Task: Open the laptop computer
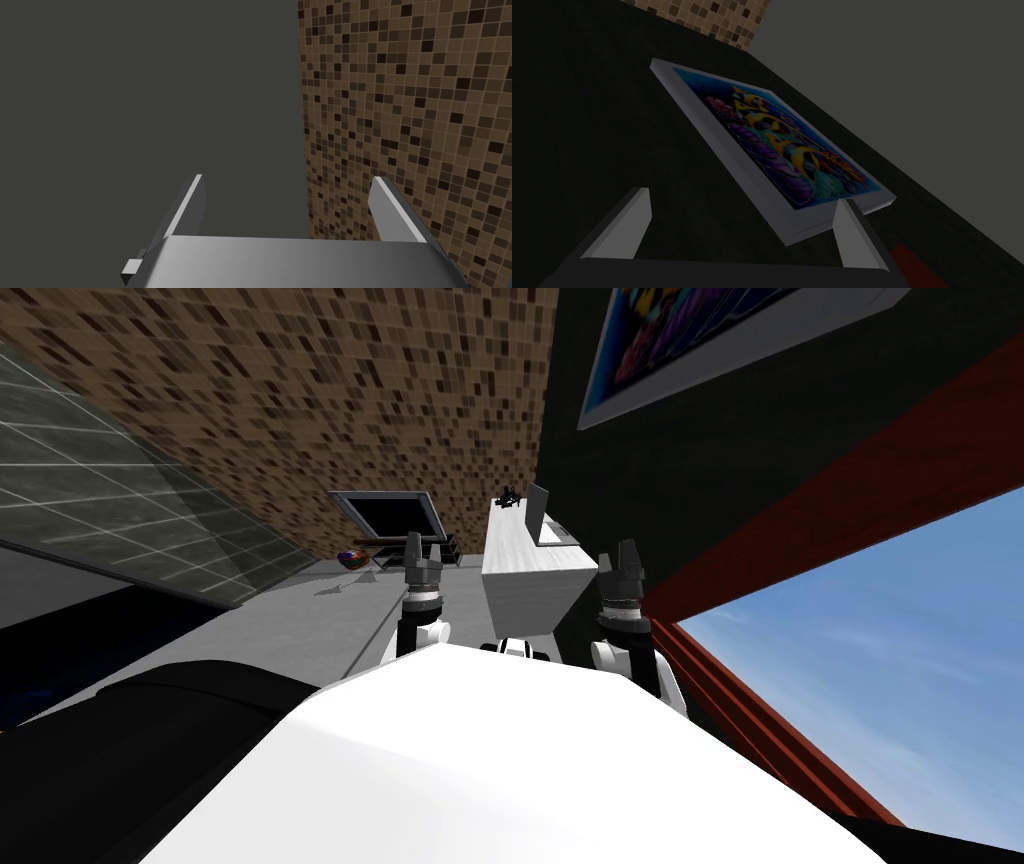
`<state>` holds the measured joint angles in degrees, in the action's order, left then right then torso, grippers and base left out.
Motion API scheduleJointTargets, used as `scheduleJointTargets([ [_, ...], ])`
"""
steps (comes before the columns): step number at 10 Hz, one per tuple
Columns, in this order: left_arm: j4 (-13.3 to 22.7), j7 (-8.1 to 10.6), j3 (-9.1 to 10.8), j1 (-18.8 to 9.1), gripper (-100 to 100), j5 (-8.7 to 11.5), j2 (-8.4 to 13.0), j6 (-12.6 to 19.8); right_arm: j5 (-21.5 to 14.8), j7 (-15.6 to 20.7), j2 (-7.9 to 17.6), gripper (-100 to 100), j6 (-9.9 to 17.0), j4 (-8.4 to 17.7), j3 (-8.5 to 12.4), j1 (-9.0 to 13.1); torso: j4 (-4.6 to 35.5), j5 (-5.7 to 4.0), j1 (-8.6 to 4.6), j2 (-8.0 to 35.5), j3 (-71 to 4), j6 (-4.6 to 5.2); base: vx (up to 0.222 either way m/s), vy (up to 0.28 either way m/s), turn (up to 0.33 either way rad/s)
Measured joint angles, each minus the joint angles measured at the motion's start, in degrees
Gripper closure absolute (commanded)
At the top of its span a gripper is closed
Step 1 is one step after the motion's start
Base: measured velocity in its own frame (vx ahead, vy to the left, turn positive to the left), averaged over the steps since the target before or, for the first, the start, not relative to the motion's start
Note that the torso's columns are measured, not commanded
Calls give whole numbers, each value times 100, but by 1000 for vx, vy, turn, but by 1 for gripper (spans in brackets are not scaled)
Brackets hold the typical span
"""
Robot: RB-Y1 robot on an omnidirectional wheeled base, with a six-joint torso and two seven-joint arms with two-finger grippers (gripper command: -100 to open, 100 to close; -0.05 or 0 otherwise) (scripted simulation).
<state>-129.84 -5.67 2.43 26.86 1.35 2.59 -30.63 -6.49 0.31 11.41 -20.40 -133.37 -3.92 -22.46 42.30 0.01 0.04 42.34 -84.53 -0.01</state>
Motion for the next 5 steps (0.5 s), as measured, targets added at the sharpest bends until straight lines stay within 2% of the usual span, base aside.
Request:
scheduleJointTargets([
  [1,0,0,0,0,0,0,0,0,-2,123,132,-100,138,10,-97,128,-1,-2,-7,-5,-3,0,24,-41,67],
  [5,0,0,0,0,0,0,0,0,-56,490,376,-100,749,4,-418,506,-2,-1,-4,-7,-4,0,20,-32,86],
])
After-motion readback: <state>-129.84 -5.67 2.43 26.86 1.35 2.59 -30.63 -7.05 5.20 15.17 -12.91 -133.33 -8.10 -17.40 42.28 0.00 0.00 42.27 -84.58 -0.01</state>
